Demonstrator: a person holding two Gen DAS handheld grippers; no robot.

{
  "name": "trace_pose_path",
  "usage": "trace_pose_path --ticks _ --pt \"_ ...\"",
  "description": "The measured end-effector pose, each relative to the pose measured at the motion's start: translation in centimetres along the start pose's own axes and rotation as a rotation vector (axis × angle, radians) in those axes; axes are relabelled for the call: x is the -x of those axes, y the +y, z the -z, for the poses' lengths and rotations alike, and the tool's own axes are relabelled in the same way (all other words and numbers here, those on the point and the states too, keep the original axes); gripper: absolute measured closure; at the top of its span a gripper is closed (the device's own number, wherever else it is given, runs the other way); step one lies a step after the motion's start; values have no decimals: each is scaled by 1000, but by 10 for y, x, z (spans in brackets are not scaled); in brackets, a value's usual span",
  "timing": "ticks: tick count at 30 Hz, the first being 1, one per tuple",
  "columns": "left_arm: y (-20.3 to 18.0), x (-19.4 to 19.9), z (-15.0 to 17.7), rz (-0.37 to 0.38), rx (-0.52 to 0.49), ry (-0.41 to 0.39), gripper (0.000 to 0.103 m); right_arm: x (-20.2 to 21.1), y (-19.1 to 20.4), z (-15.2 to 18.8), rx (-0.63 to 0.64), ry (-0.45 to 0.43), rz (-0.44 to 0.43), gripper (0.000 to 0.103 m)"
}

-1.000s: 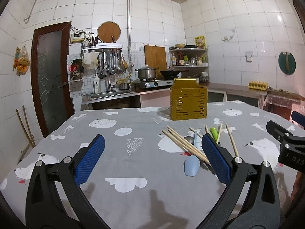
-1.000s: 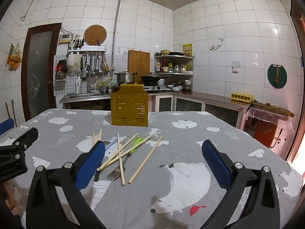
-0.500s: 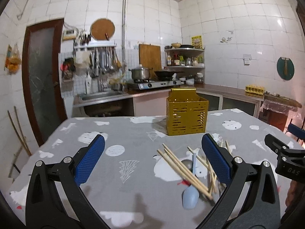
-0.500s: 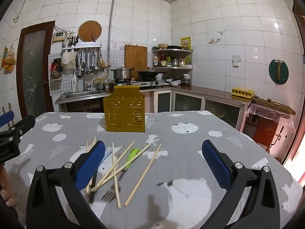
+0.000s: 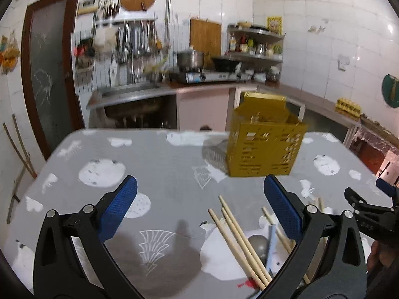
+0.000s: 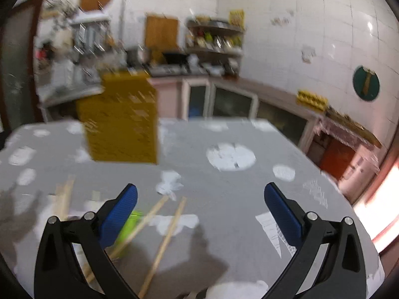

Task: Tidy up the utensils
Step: 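Close the left gripper on a wooden chopstick while the right gripper grasps another chopstick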

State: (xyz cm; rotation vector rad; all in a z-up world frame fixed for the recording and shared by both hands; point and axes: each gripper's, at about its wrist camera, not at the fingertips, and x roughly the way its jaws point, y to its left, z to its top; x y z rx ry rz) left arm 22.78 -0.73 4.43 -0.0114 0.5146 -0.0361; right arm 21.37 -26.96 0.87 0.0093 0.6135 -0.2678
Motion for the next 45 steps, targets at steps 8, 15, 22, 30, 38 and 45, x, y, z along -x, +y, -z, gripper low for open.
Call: trace_pose_path --ticks 8,15,22,30,38,45 --pt "-7 -68 18 -57 -31 141 5 -54 5 15 -17 163 45 5" --pt "-5 -96 34 -54 4 260 6 -62 2 19 -32 196 39 8" --pt "-2 -115 48 -13 53 352 21 -72 9 21 -26 238 22 17" --pt "-6 -123 53 -36 36 413 48 -75 14 22 -27 261 1 36" --pt "-23 -127 50 -62 1 449 65 -75 24 19 -41 278 -15 57" --pt "-29 -131 44 -33 3 475 85 -83 25 14 -108 294 -41 79"
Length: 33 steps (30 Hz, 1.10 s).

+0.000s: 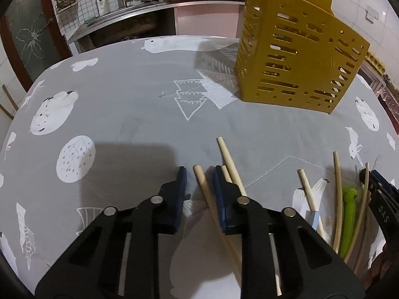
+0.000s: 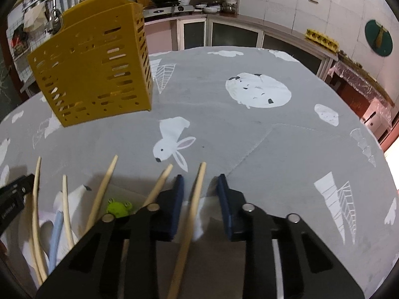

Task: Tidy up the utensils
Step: 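Close the left gripper on a wooden chopstick while the right gripper grasps another chopstick, then lift both held chopsticks and lower them into the yellow slotted holder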

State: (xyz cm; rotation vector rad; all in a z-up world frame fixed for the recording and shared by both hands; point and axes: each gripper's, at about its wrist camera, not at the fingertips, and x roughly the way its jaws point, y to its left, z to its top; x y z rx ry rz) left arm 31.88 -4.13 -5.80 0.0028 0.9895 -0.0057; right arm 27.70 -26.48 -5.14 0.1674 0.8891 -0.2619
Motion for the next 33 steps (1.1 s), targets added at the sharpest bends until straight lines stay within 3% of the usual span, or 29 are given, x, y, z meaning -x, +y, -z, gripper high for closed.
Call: trace_pose_path --ticks 5,11,16,21,33 --pt "0 -2 -3 12 -1 1 94 -6 -1 -8 -32 11 -20 95" --pt "3 -2 -5 36 5 -7 98 -4 -5 -13 -48 9 -64 97" --pt "8 7 -9 71 20 -28 98 19 -7 -21 -37 -53 -89 98" --pt "7 33 -14 81 2 -106 98 46 -8 -30 -26 -132 -122 98" --pt "13 121 -15 120 -25 -381 98 116 -5 -32 21 -384 -187 98"
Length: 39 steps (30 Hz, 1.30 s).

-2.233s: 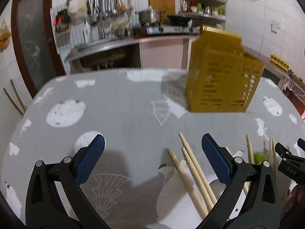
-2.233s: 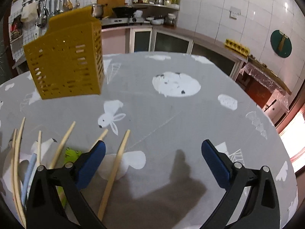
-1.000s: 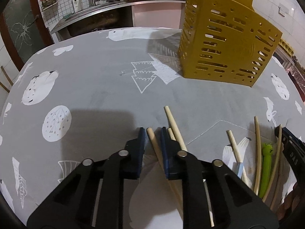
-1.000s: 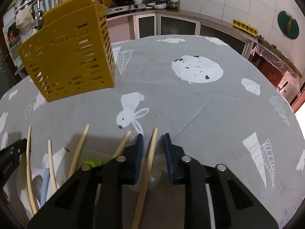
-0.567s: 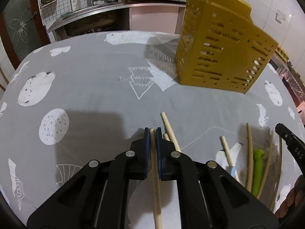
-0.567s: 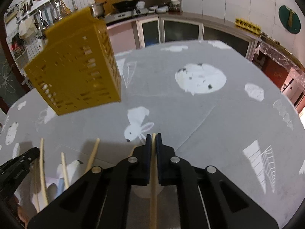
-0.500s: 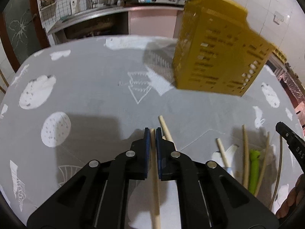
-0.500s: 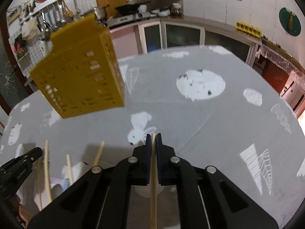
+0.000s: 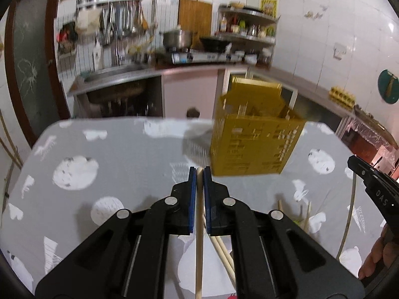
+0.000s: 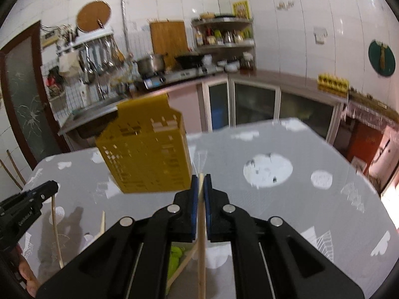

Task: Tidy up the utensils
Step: 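Lift both held chopsticks and lower them into the yellow slotted holder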

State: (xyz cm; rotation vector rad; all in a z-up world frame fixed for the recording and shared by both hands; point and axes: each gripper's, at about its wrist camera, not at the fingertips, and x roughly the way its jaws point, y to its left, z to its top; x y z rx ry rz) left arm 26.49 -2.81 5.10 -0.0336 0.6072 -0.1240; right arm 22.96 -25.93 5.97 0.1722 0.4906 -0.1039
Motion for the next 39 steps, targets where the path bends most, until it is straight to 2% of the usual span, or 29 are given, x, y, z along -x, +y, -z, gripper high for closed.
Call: trace_pose_path --ticks 5,12,19,32,39 --pt "-3 30 -6 17 -15 -105 98 23 1 -5 5 -92 -9 98" --pt "-7 61 -12 2 -16 -231 98 51 2 -13 15 -225 22 98" --pt "-3 69 -21 9 -9 -274 98 64 -3 -29 14 -283 28 98" --pt "-5 72 -49 25 -7 -325 98 61 1 -55 43 -316 22 98" --pt "-12 80 -83 56 -3 -379 98 60 11 -79 39 -354 -1 98"
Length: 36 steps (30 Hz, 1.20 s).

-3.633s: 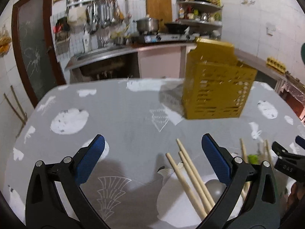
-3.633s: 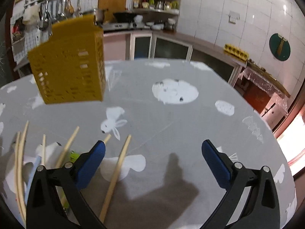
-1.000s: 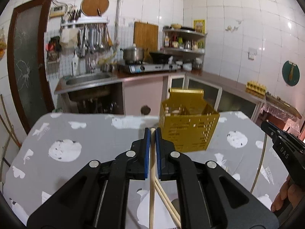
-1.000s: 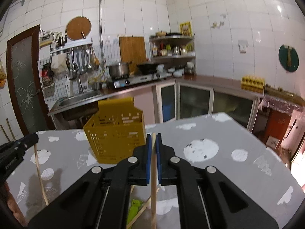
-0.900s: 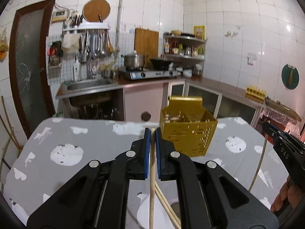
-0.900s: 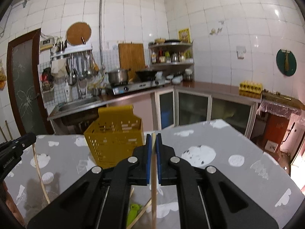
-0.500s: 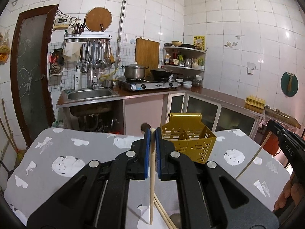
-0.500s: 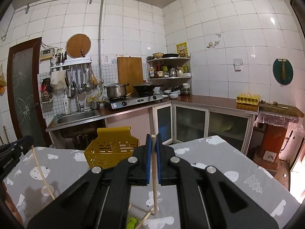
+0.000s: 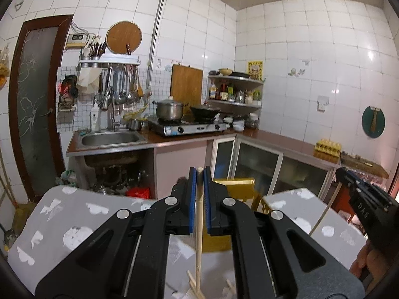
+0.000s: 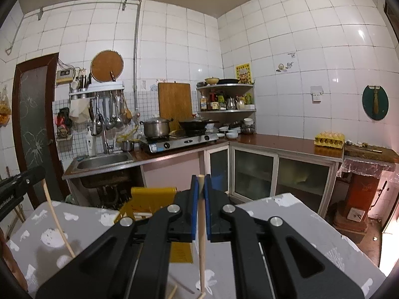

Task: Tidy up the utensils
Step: 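Lift both held chopsticks and lower them into the yellow slotted holder, then open both grippers to release the chopsticks into the holder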

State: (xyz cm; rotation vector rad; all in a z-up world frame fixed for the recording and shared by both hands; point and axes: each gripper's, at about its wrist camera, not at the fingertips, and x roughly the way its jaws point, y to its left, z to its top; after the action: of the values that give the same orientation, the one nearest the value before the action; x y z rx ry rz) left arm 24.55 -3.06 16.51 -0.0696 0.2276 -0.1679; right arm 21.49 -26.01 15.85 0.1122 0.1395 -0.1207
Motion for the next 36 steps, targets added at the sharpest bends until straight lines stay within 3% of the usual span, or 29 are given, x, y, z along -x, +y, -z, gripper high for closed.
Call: trace_pose_path --ticks 10,16,21,30,36 --pt "-19 -26 -69 38 -4 -129 98 -26 19 -68 -18 -107 -36 98" --pt "-28 -62 -85 59 0 -162 98 -66 34 -90 -30 -112 -69 98" --pt "-31 -107 -72 57 4 -135 98 -107 41 -76 -34 -69 -86 98" --pt "-18 -185 -2 28 29 20 98 -165 34 -14 -22 68 -88 98" --pt "-4 -188 11 20 61 74 98 -177 26 5 -17 166 -94 97"
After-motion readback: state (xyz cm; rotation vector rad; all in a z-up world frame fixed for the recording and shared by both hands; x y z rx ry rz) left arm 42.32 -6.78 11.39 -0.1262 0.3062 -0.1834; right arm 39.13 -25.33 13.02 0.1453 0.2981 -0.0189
